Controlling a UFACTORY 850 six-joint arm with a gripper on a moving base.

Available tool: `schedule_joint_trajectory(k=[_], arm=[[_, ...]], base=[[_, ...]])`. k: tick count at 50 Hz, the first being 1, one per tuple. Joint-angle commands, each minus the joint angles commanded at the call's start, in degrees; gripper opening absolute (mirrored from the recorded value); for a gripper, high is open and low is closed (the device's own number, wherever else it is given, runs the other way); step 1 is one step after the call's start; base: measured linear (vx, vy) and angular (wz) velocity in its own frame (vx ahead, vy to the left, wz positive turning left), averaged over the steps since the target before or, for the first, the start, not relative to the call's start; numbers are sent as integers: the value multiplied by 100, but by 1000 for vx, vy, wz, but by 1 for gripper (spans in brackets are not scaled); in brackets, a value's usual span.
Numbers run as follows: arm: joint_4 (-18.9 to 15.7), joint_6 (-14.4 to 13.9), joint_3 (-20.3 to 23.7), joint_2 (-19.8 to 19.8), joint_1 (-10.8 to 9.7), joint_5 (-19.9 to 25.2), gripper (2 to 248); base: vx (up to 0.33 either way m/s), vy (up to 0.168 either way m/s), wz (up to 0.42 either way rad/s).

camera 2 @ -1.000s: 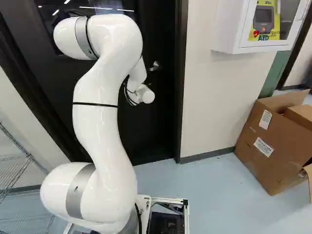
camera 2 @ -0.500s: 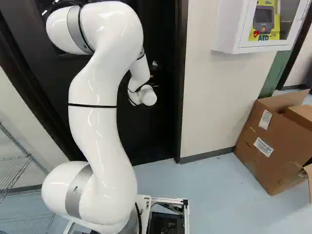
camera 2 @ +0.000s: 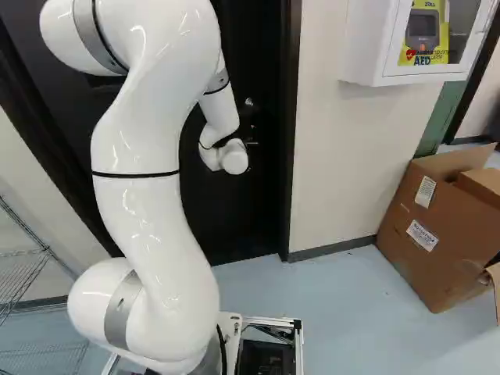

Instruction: Open the door and move inside

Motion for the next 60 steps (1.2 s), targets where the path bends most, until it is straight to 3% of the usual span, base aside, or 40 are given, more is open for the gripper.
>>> schedule_joint_trajectory(k=[60], arm=[[1527, 0, 1915, 1630, -39, -763, 247]], base=[[0, 0, 0]])
